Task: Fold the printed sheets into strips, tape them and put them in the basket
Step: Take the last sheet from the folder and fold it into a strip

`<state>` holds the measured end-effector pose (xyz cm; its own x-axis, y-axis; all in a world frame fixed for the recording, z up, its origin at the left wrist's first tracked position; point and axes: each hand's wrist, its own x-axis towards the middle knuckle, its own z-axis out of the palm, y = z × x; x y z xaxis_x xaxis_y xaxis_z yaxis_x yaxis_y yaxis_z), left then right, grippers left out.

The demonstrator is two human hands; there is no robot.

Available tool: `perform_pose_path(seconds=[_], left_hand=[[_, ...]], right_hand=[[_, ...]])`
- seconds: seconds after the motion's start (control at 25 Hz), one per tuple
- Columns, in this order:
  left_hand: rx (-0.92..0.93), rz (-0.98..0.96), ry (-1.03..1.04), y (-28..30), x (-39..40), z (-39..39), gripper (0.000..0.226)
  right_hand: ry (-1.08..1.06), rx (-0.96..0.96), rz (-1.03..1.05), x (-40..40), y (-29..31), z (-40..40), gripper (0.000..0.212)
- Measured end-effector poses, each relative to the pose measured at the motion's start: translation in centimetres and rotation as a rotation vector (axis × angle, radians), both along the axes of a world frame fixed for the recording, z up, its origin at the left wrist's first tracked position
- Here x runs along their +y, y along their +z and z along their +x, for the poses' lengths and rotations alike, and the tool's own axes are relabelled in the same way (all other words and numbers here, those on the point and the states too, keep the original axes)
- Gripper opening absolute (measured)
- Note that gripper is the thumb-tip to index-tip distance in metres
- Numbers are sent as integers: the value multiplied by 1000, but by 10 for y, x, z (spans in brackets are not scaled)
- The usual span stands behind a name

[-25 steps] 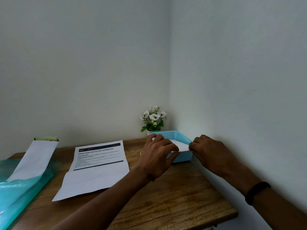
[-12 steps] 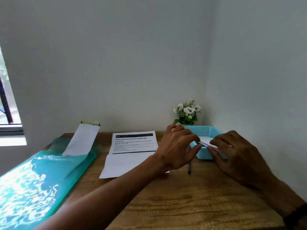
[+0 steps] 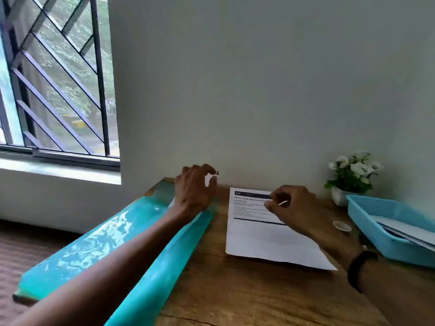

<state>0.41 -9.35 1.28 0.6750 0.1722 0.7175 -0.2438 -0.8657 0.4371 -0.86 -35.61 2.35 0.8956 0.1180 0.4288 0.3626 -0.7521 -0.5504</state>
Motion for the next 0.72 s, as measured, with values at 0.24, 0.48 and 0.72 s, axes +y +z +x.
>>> perform_pose_path(seconds=[0.24, 0.48, 0.72], left_hand=[[136, -255, 78, -41, 77, 14, 48], [126, -306, 35, -44, 82, 24, 33], [200, -306, -4, -50, 83, 24, 38]], right_hand=[[150, 344, 357, 107, 11, 54, 31], [130, 437, 519, 148, 10, 82, 26], [57, 443, 514, 161, 3, 95, 28]])
